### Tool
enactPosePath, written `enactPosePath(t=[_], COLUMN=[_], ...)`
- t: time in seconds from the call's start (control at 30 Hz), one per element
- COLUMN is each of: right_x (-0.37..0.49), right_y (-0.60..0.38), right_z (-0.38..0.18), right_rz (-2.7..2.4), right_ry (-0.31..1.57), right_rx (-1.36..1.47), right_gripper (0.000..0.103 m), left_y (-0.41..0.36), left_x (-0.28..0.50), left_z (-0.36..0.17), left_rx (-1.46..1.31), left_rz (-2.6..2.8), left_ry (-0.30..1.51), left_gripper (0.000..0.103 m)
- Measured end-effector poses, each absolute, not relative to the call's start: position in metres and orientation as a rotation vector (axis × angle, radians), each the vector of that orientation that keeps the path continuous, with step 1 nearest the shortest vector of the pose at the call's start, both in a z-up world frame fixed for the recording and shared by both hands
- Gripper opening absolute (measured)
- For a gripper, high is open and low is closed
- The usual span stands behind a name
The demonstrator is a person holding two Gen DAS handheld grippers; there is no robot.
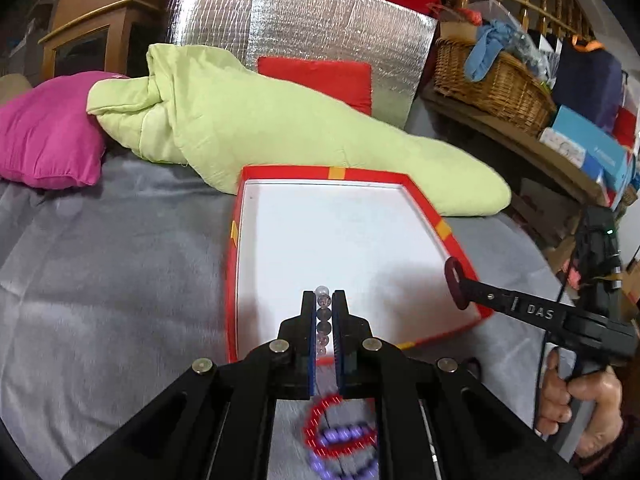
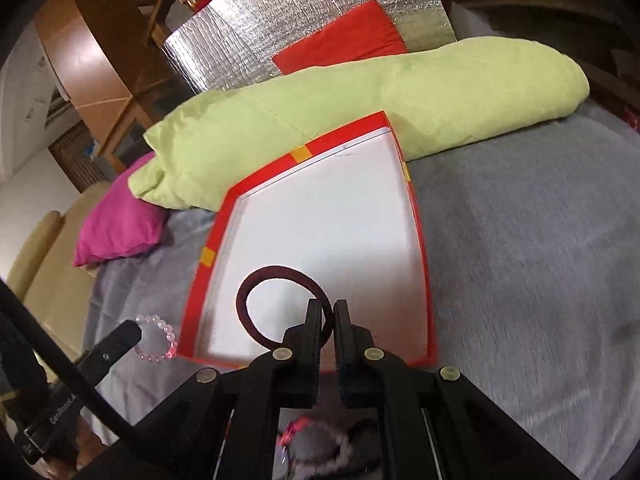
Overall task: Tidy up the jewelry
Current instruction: 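Lower both held bracelets into the red box and open both tools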
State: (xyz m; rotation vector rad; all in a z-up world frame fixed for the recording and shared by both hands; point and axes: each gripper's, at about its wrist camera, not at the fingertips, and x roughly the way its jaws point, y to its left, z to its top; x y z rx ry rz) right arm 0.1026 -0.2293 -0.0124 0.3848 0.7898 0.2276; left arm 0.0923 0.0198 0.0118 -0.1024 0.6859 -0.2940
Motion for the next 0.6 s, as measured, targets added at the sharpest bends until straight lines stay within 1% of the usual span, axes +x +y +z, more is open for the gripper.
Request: enactPosePath(t=[0.2,0.23,0.27,0.4,0.43,0.47,0.6], right_x=[0.120,0.121,0.122,0.125,0.124,0.123,0.121], right_y=[-0.228,-0.228,-0.229,-0.232,-0.233,-0.235,-0.243], right_z=[-0.026,-0.027,-0.028,-0.031,-0.030,-0.030,-0.031], right_rz=[0.179,0.174,0.164,0.159,0.156,0.154,0.135], right_ry=[0.816,0.820,0.825,0.843,0.841,0.840,0.862], right_rx=[0.374,0.373,0.373,0.378,0.377,0.376,0.385], right_gripper=[0.007,0.010,0.010,0.011,0.013,0.014,0.015], left_y=[0.014,0.013,0.011,0.007,0.007,0.007,0.009], left_x=[0.118,0.119,0.121,0.121,0.122,0.122,0.123], left_z=[-0.009,-0.012,-0.015,-0.022,-0.024,-0.026,-0.038], left_rx=[-0.109,-0.102,-0.085,-0.053,-0.047,-0.040,-0.052], left_rz=[-0.273,-0.267,-0.249,-0.234,-0.231,-0.222,-0.212], left_ry=[0.735,0.743,0.749,0.779,0.793,0.816,0.883], left_gripper=[0.008,0.008,0.008,0.017,0.024,0.029,0.029])
